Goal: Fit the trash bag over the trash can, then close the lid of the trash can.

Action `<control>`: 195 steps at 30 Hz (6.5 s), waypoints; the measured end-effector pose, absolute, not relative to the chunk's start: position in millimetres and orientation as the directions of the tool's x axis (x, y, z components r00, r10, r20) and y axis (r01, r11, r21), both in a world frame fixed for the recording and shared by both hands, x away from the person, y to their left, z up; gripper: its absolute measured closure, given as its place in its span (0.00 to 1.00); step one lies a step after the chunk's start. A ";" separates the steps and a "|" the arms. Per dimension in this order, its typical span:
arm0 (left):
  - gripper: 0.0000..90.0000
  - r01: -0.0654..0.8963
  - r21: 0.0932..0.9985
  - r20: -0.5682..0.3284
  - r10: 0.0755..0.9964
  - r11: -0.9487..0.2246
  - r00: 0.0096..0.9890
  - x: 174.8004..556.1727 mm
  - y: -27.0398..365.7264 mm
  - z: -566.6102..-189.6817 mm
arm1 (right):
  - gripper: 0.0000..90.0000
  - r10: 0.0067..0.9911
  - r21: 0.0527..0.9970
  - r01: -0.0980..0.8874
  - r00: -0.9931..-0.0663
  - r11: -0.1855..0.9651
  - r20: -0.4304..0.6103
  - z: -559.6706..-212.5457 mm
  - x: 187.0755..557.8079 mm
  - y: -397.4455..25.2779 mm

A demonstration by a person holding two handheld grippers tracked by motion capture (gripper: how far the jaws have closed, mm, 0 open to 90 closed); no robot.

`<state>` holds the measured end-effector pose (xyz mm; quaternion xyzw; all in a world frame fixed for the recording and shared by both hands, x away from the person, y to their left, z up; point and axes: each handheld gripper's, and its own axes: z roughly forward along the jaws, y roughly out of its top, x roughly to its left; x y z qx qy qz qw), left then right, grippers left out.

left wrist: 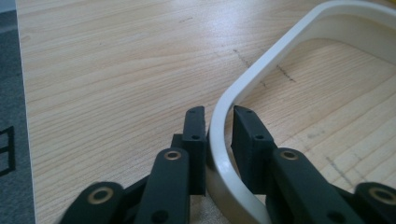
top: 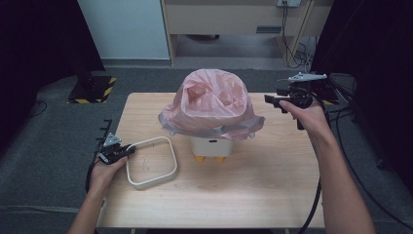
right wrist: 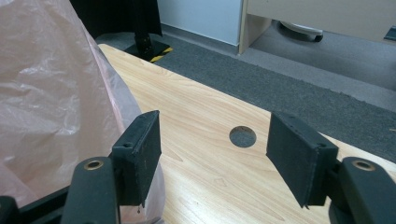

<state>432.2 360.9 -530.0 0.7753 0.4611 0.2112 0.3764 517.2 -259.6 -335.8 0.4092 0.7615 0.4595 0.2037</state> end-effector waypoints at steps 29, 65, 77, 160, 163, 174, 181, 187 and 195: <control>0.89 0.424 0.852 0.113 0.898 -0.309 0.426 464.2 403.4 -383.4 | 0.37 0.821 0.875 0.433 -0.565 0.217 0.076 -338.7 512.2 -274.4; 0.89 0.180 0.878 0.271 0.771 -0.444 0.577 490.4 264.5 -184.6 | 0.51 0.725 0.944 0.236 -0.688 0.230 -0.005 -227.4 488.9 -193.2; 0.89 0.176 0.854 0.277 0.713 -0.490 0.644 500.2 202.9 -179.2 | 0.54 0.683 0.966 0.166 -0.730 0.199 -0.015 -189.4 480.7 -158.4; 0.13 0.370 0.902 0.013 0.871 -0.223 0.492 527.4 259.6 -300.5 | 0.15 0.882 0.927 0.369 -0.456 0.064 0.121 -308.7 528.7 -263.0; 0.13 0.398 0.893 -0.007 0.879 -0.209 0.478 527.9 266.0 -320.2 | 0.14 0.890 0.915 0.400 -0.435 0.057 0.135 -327.8 530.4 -269.3; 0.11 0.455 0.862 -0.016 0.885 -0.224 0.466 526.0 280.5 -368.6 | 0.14 0.900 0.884 0.466 -0.402 0.040 0.171 -371.9 534.5 -275.4; 0.11 0.503 0.833 -0.036 0.885 -0.229 0.464 523.1 289.1 -403.4 | 0.14 0.913 0.854 0.519 -0.368 0.044 0.177 -402.5 536.7 -278.6; 0.11 0.533 0.809 -0.032 0.886 -0.249 0.462 522.5 292.1 -427.5 | 0.14 0.923 0.830 0.558 -0.334 0.030 0.191 -428.3 538.3 -283.8; 0.10 0.602 0.753 -0.058 0.884 -0.266 0.463 522.5 287.7 -465.3 | 0.14 0.940 0.774 0.632 -0.278 0.025 0.197 -464.2 539.9 -284.9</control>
